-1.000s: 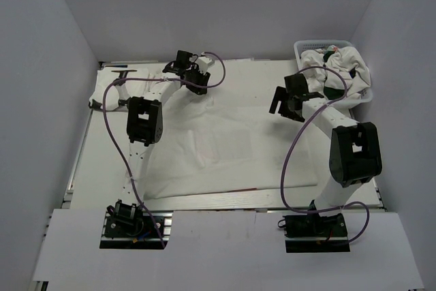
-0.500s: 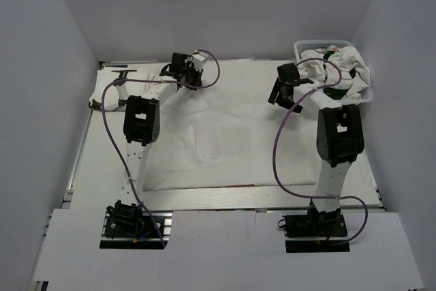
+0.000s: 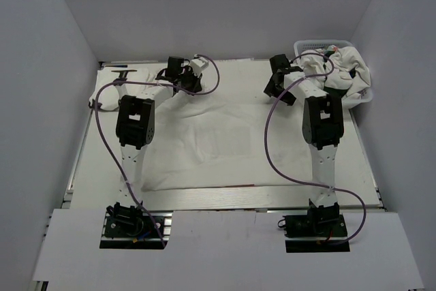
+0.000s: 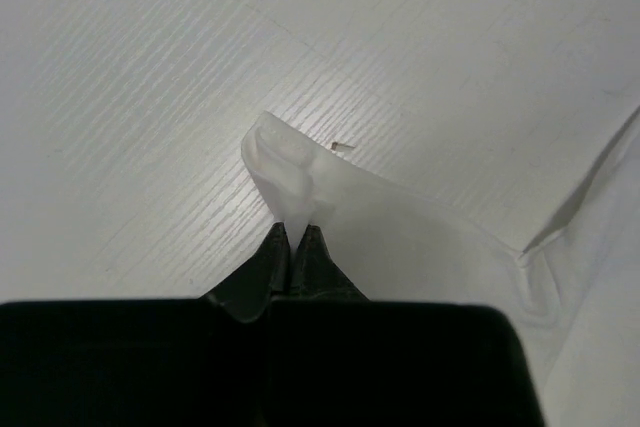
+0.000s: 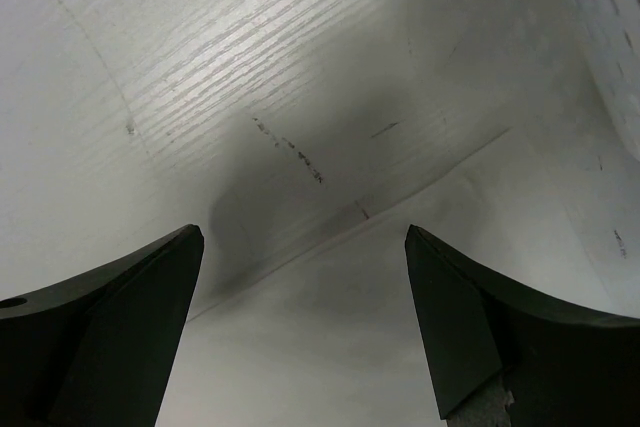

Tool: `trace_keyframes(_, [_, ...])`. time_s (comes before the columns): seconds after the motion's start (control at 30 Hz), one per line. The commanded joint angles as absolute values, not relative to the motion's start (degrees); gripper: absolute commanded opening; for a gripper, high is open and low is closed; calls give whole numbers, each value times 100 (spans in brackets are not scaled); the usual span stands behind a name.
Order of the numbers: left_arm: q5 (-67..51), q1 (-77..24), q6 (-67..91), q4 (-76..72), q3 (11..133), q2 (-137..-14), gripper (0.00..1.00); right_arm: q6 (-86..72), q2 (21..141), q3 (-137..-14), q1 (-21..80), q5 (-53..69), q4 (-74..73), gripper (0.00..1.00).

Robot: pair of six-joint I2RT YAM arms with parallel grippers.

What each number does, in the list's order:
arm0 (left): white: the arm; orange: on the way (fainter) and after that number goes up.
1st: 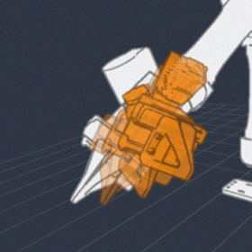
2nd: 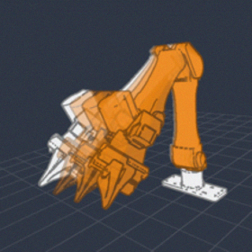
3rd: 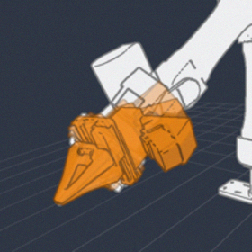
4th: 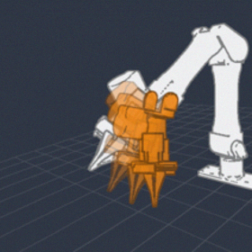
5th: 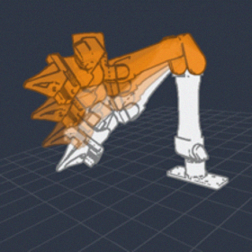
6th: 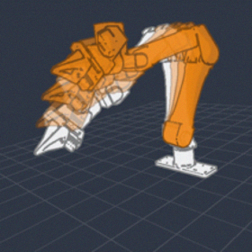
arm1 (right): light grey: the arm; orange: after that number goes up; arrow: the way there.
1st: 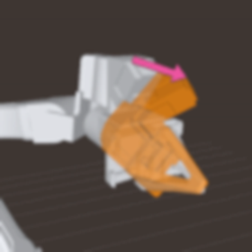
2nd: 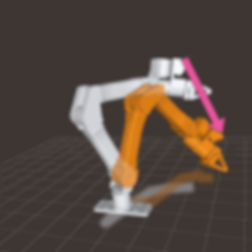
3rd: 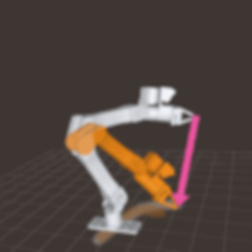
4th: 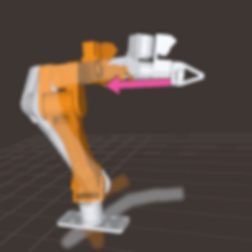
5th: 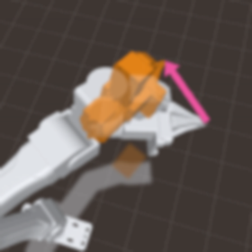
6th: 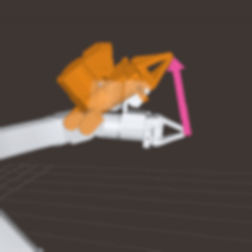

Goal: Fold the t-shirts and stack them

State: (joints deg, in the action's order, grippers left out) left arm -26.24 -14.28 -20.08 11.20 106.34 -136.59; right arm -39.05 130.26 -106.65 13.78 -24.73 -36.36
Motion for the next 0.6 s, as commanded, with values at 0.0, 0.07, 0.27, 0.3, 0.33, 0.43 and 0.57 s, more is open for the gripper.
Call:
trace_keyframes(0.0, [-2944,-1362,-2197,862,10407,-12903,0,-4026,13227,-11030,1292,-2611,-3955,87])
trace_keyframes(0.07, [-3067,-1362,-2268,861,10345,-12823,0,-4034,13289,-11039,1283,-2505,-4156,87])
trace_keyframes(0.27, [-3287,-1362,-2540,931,9871,-12437,0,-4104,13219,-10618,1266,-2514,-4201,69])
trace_keyframes(0.3, [-3339,-1362,-2618,993,9809,-12332,0,-4096,13193,-10574,1266,-2522,-4192,54])
trace_keyframes(0.33, [-3340,-1362,-2619,993,9756,-12270,0,-4104,13175,-10538,1257,-2540,-4192,47])
trace_keyframes(0.43, [-3497,-1362,-2760,1151,9415,-11990,0,-4070,12886,-10442,1292,-2558,-4192,23])
trace_keyframes(0.57, [-3420,-1362,-2699,1204,8940,-11586,0,-3964,12543,-10240,1318,-2584,-4096,0])
